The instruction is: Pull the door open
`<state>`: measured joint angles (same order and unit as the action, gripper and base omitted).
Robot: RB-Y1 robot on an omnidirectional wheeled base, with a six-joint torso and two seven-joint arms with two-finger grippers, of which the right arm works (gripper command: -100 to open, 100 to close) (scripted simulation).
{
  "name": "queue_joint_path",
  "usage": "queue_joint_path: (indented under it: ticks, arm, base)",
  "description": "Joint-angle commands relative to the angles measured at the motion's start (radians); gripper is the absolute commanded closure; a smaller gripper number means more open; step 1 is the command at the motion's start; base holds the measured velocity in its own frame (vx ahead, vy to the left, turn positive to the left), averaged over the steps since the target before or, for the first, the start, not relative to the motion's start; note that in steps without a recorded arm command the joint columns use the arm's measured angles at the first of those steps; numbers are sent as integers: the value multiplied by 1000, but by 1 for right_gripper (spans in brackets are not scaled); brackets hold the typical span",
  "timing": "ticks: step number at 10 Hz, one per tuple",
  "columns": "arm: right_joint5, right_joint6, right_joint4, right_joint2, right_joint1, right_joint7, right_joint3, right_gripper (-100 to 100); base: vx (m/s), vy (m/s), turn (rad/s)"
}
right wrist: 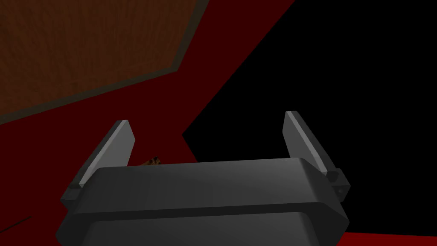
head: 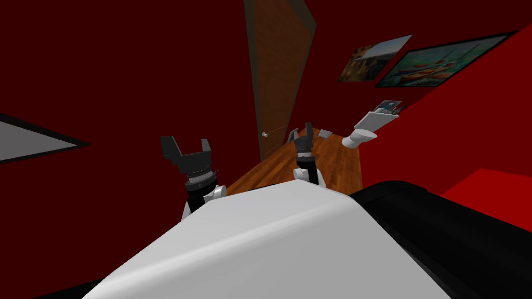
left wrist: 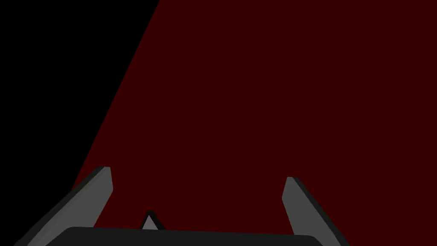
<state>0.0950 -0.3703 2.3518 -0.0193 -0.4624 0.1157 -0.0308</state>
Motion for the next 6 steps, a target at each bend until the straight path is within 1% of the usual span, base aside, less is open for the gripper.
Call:
queue_joint_path:
  ticks: [1,4,6]
  arm:
    - [9,-11,-31,-6,9,-23,-1,-100]
    - [23,-29,-80,-14,22,-60,-3,-100]
    - [37,-46,-126,-20,35,-94,-4,-100]
  base:
    - [39,-4,21]
    - [61,-16,26]
    - [67,-27,30]
